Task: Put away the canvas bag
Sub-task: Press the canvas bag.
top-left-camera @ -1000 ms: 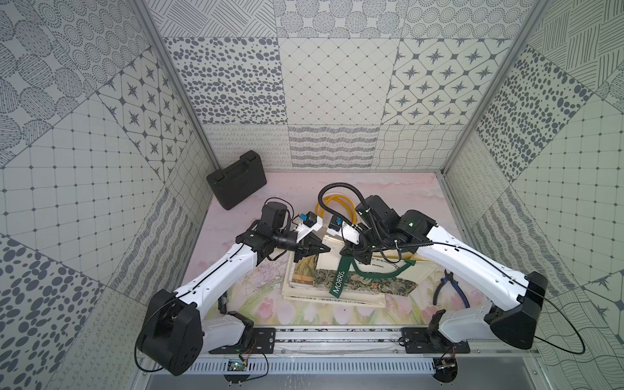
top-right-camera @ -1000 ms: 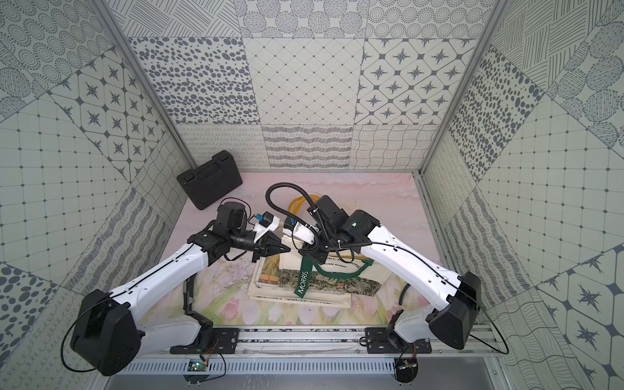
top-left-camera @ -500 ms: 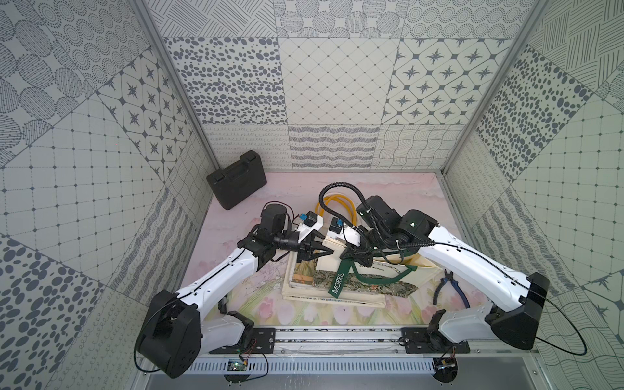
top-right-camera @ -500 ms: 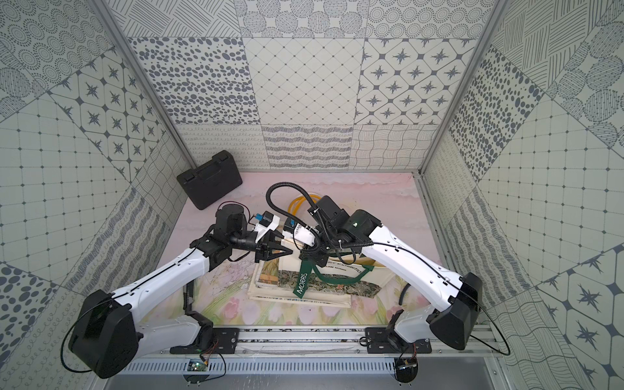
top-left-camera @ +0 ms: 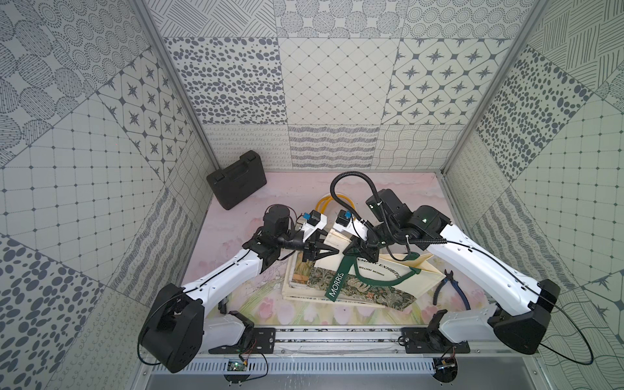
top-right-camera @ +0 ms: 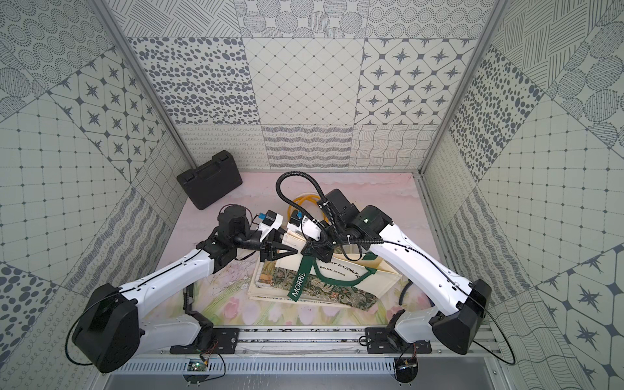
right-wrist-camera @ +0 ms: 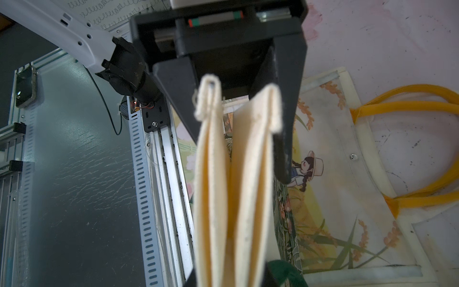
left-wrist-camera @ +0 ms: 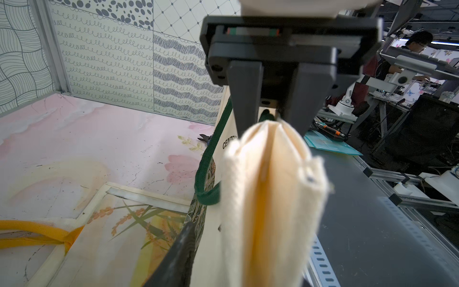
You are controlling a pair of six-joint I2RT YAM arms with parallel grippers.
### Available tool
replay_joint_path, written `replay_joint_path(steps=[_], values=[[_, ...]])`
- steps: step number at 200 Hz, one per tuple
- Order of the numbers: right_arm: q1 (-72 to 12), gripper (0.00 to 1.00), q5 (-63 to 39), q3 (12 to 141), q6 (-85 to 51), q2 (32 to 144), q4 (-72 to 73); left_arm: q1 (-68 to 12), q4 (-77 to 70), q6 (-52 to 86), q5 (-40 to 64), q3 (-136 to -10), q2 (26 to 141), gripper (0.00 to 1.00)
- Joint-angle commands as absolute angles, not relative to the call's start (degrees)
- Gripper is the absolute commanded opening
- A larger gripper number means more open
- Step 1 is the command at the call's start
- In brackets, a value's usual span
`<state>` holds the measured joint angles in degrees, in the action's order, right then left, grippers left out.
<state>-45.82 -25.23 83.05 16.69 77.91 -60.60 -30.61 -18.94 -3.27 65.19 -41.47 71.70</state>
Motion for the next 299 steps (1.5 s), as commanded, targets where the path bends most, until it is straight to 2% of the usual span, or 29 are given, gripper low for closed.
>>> replay_joint_path(steps=[1, 11, 20, 35, 48, 85, 99, 113, 126, 140, 168, 177, 182, 203, 216, 223, 228, 242, 260, 271, 275, 299], values=[[-45.5, 0.0, -22.7, 85.1, 15.6, 77.2, -58.4, -31.1, -29.1, 2.7, 65.3, -40.1, 72.5, 0.45], [-45.2, 0.0, -20.1, 85.0, 13.8, 77.5, -56.6, -31.4, -31.1, 4.2, 65.8, -39.7, 73.2, 0.44], [-44.9, 0.0, -18.0, 85.1, 12.5, 77.6, -55.0, -31.6, -32.0, 4.7, 66.2, -39.5, 73.8, 0.37], [-44.0, 0.0, -15.4, 85.6, 10.6, 77.8, -53.2, -32.3, -32.3, 4.9, 66.4, -39.2, 74.2, 0.21], [-42.5, 0.0, -14.6, 86.3, 8.5, 77.7, -52.1, -32.7, -32.1, 4.6, 66.5, -39.1, 74.4, 0.0], [-36.3, 0.0, -19.7, 87.5, 2.6, 76.3, -49.2, -32.9, -29.6, 3.2, 66.1, -39.0, 74.1, 0.0], [-34.6, 0.0, -22.4, 87.5, 0.8, 75.4, -48.3, -32.9, -29.8, 3.8, 65.3, -38.8, 74.1, 0.29], [-33.4, 0.0, -24.3, 87.5, -0.6, 74.7, -47.4, -33.0, -30.2, 4.0, 65.0, -38.5, 74.1, 0.33], [-32.7, 0.0, -25.1, 87.8, -1.5, 74.1, -47.0, -33.1, -30.7, 4.0, 64.9, -38.1, 74.2, 0.26], [-32.1, 0.0, -25.6, 88.1, -2.1, 73.7, -46.7, -33.3, -30.7, 3.9, 65.3, -38.1, 74.3, 0.0], [-31.7, 0.0, -25.7, 89.2, -2.4, 73.6, -46.9, -33.4, -30.4, 3.8, 65.2, -38.1, 74.3, 0.0], [-31.5, 0.0, -25.6, 89.5, -2.5, 73.5, -46.9, -33.5, -30.2, 3.9, 64.7, -38.0, 74.2, 0.2], [-31.5, 0.0, -25.6, 89.7, -2.6, 73.4, -46.9, -33.5, -30.2, 3.9, 64.4, -37.9, 74.3, 0.26], [-31.0, 0.0, -25.8, 90.3, -2.7, 73.0, -46.9, -33.5, -30.2, 3.8, 63.9, -37.6, 74.1, 0.32], [-30.5, 0.0, -26.1, 90.6, -2.7, 72.8, -46.9, -33.5, -30.1, 3.9, 63.8, -37.5, 74.3, 0.33], [-30.2, 0.0, -26.4, 90.7, -2.7, 72.7, -46.9, -33.5, -30.1, 3.8, 63.9, -37.4, 74.3, 0.3], [-30.0, 0.0, -26.7, 90.8, -2.8, 72.5, -46.9, -33.6, -30.2, 3.8, 64.1, -37.4, 74.4, 0.24], [-29.2, 0.0, -27.8, 91.0, -3.2, 72.1, -46.9, -33.5, -30.2, 3.6, 64.2, -37.2, 74.5, 0.0], [-28.0, 0.0, -29.8, 91.6, -4.1, 71.6, -46.9, -33.6, -29.5, 3.4, 64.1, -37.0, 74.5, 0.0], [-27.5, 0.0, -30.7, 92.3, -4.5, 71.5, -47.0, -33.8, -28.5, 3.0, 63.6, -37.2, 74.6, 0.23], [-27.4, 0.0, -30.9, 92.6, -4.5, 71.5, -47.2, -33.9, -28.1, 2.8, 63.5, -37.2, 74.7, 0.27], [-26.9, 0.0, -31.2, 94.4, -4.2, 71.4, -48.6, -34.1, -25.5, 0.9, 62.2, -36.9, 74.6, 0.31]])
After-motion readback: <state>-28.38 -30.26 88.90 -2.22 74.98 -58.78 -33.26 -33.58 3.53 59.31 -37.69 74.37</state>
